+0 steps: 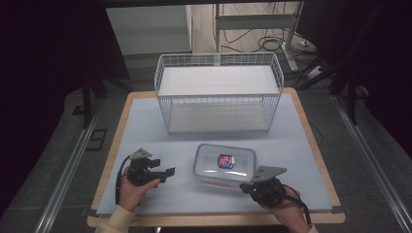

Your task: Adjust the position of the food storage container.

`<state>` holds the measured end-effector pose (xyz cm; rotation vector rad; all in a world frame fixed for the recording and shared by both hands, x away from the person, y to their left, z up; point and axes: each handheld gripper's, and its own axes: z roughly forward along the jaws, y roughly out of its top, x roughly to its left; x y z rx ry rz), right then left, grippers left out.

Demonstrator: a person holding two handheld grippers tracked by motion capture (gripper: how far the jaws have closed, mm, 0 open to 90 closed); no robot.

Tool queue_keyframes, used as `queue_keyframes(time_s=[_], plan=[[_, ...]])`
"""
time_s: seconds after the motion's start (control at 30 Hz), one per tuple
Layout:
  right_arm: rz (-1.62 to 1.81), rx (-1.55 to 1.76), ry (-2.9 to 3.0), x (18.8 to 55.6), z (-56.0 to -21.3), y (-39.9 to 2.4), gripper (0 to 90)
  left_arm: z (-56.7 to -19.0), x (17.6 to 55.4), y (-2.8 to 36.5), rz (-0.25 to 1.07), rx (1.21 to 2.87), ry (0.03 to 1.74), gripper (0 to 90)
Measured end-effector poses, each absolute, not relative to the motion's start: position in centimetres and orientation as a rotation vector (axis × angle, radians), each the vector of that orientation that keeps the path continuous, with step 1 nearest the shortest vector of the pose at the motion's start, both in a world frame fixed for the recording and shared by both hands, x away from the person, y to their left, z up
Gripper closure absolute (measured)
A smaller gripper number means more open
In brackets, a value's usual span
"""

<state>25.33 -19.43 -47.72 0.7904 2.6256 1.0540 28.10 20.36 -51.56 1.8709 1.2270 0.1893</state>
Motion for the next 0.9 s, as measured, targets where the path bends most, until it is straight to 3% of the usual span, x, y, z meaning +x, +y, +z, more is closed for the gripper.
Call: queue_keyframes(time_s=[0.9], plan=[[1.052,0.837,2.573,27.5,-47.3,-21.1,89.9,-51.5,28.5,20.0,0.2,1.894,1.206,22.2]])
